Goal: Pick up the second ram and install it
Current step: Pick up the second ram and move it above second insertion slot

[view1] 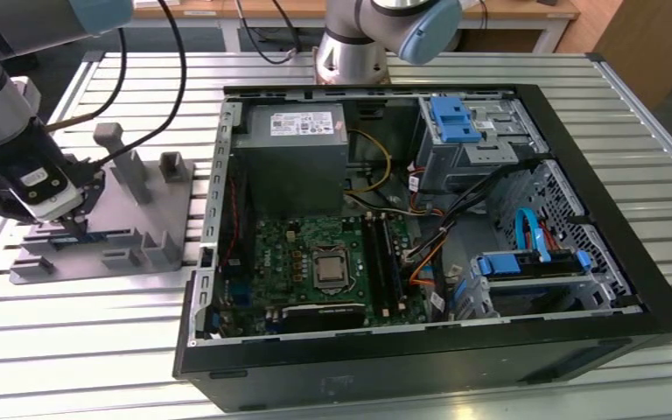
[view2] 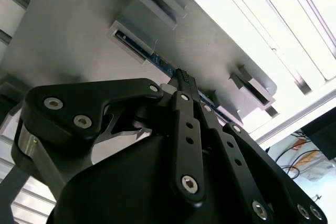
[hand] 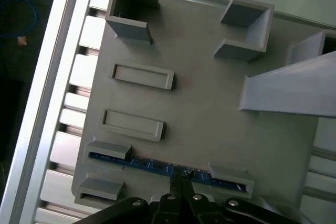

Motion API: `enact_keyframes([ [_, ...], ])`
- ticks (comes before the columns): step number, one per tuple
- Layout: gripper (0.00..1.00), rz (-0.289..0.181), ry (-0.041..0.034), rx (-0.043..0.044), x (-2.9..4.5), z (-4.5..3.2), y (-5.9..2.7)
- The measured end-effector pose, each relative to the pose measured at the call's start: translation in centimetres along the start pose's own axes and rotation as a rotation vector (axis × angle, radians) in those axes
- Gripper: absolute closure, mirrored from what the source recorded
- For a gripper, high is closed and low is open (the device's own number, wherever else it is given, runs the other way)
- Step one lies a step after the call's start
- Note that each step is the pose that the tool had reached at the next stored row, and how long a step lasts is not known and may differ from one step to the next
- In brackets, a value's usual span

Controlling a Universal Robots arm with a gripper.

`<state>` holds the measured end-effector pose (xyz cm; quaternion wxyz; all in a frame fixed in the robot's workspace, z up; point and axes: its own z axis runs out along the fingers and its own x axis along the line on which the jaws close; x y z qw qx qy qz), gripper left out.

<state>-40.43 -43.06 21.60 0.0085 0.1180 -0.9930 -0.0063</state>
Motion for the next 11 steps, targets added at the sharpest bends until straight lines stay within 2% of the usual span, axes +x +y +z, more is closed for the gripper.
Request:
enact_keyframes([
  [11,0.9,-0.055,0.0009,0.0009,0.0,0.0,0.0],
])
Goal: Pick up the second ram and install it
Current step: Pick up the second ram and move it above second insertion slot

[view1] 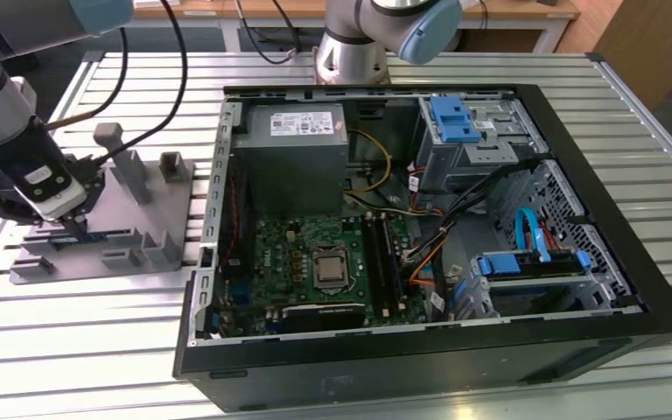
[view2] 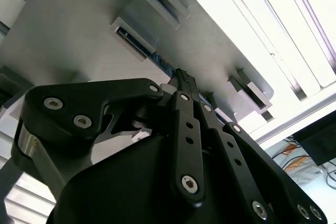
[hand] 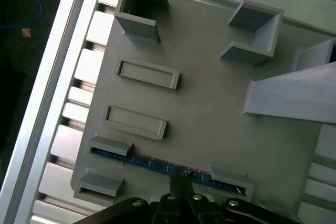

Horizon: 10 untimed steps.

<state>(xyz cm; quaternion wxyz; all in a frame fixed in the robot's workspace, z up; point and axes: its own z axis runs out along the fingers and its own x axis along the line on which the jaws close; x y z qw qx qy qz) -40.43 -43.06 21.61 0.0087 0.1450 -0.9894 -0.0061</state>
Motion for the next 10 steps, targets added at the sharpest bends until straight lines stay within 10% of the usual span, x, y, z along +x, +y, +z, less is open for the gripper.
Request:
enact_keyframes([
  [10,0.9,-0.047,0.0007,0.0007,0.0,0.0,0.0],
])
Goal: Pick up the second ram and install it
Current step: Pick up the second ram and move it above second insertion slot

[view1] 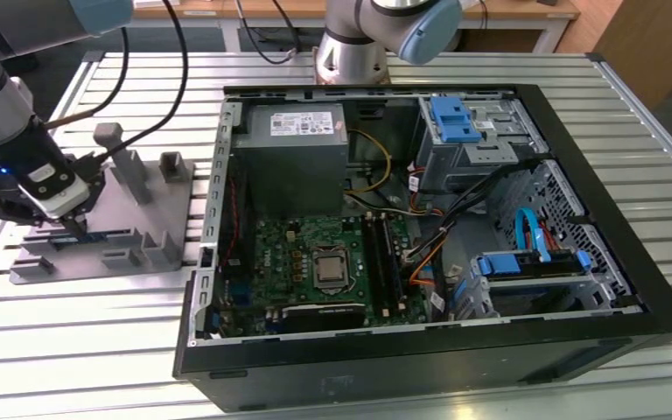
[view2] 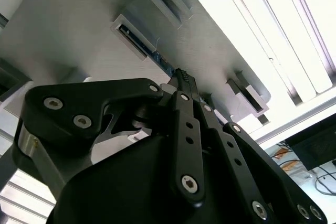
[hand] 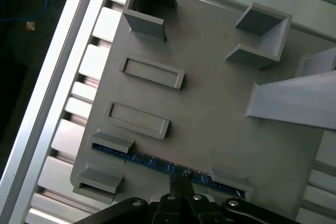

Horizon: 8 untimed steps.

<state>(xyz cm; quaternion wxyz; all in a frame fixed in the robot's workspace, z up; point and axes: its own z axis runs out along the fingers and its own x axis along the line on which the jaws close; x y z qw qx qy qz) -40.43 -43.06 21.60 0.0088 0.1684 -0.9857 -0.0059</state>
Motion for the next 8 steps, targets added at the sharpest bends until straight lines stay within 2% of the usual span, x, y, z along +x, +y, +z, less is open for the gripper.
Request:
enact_keyframes([
  [8,0.9,-0.037,0.0005,0.0006,0.0,0.0,0.0],
])
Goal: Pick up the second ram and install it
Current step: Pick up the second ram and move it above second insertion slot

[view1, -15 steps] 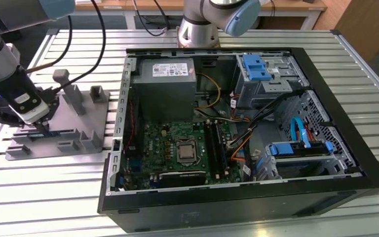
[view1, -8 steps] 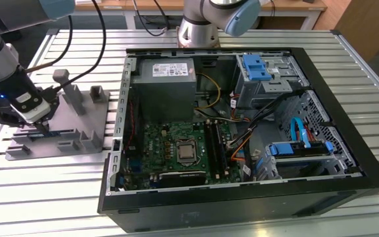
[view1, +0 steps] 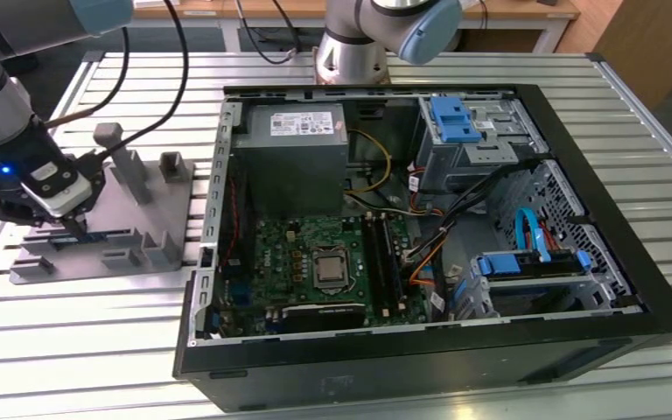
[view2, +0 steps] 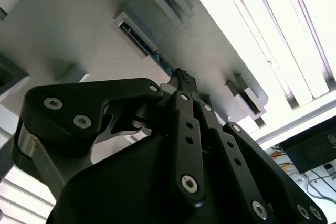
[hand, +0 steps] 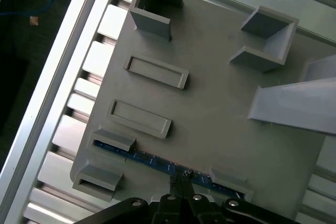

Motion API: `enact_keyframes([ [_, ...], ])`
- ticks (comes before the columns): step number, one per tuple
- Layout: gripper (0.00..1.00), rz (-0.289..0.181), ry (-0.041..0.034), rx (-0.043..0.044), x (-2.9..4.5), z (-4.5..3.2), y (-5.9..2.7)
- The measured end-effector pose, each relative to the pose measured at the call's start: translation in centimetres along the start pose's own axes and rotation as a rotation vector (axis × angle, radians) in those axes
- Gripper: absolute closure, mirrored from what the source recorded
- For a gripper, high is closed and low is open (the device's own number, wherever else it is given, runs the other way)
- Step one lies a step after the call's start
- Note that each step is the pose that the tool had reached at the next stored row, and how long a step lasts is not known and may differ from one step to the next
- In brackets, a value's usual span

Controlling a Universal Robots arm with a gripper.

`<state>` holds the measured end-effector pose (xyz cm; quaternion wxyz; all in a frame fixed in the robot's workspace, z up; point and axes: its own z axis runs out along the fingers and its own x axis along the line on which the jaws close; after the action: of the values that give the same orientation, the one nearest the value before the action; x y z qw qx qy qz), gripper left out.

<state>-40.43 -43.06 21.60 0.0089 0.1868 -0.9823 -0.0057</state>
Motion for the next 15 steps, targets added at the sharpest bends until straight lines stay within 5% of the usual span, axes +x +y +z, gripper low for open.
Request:
enact_keyframes([
  [15,0.9,-0.072,0.0011,0.0011,0.0,0.0,0.0],
])
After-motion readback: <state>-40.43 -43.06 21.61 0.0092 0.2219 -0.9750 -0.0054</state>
